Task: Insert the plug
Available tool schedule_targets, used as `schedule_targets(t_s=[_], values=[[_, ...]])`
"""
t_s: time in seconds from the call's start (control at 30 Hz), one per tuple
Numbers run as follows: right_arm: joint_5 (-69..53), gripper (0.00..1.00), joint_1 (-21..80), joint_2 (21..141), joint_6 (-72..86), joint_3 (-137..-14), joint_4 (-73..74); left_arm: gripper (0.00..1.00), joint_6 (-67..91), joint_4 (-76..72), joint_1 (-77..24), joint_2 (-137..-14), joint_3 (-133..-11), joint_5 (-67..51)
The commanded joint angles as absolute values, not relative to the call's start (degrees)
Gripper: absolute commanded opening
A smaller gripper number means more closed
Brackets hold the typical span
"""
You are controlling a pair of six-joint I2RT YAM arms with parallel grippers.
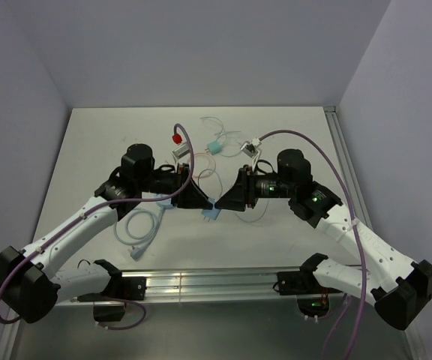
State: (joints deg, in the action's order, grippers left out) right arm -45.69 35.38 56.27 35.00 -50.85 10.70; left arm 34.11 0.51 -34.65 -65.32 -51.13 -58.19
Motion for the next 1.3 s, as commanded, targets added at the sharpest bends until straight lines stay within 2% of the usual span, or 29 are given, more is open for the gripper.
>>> schedule_targets(t_s=[0.0,0.6,1.17,1.27], values=[[-49.2,0.54,36.1,54.1,35.2,-49.0,7.7,0.0,33.3,-2.7,-34.0,-63.4,-52.7,-59.0],[-49.5,0.47,37.3,56.9,35.6,-50.1,3.4,0.0,35.8,-5.4,-33.7,-62.3,-51.5,-60.0],[-48.6,0.46,37.3,56.1,36.3,-50.5,0.2,0.0,37.0,-7.6,-33.7,-62.3,-50.1,-61.3],[-49.0,0.41,37.3,56.2,37.1,-50.4,-1.9,0.0,37.1,-7.7,-33.7,-62.4,-50.1,-61.4]])
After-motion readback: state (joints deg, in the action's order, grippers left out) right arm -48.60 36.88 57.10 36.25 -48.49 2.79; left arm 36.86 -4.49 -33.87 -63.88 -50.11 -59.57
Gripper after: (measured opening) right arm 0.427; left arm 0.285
